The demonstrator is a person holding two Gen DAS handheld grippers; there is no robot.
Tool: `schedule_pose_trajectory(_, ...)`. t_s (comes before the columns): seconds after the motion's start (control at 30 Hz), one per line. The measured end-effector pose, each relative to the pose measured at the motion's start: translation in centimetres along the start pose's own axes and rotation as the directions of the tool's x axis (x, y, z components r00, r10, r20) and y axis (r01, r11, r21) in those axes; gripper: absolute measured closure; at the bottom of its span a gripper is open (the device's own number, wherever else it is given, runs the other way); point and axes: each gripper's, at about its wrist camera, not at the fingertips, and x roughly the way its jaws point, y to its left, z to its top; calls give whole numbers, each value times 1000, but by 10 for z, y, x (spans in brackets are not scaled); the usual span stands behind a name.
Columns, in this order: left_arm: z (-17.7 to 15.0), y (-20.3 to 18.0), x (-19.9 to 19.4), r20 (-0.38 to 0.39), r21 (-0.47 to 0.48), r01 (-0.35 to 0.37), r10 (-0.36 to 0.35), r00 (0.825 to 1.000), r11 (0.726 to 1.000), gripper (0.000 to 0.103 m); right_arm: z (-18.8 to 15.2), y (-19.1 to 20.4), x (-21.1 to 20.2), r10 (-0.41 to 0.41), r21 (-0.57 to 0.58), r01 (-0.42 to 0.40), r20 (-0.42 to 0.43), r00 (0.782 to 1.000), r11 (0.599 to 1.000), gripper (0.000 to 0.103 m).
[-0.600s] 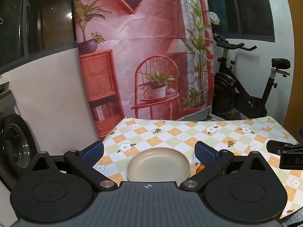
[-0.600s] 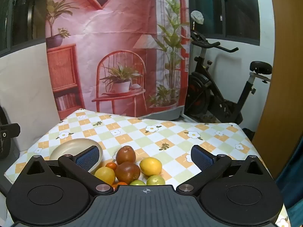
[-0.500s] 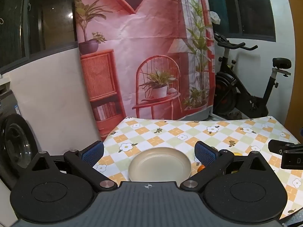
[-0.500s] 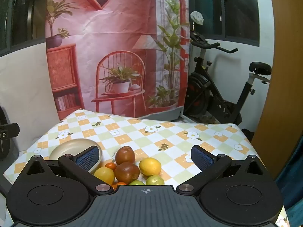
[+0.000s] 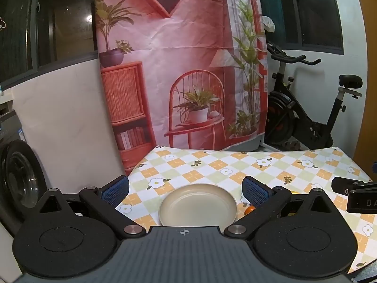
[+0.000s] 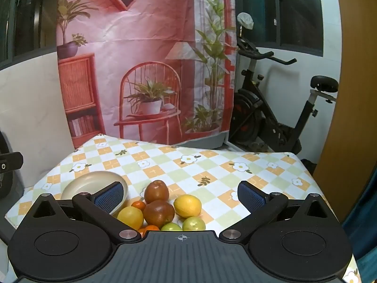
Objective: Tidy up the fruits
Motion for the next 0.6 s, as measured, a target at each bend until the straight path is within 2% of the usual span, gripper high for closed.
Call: schedule_pose_trajectory(0.6, 1, 1, 0, 1, 1, 10, -10, 1000, 1000, 0, -1, 0, 0, 0, 0, 0, -2, 1000, 1000, 0)
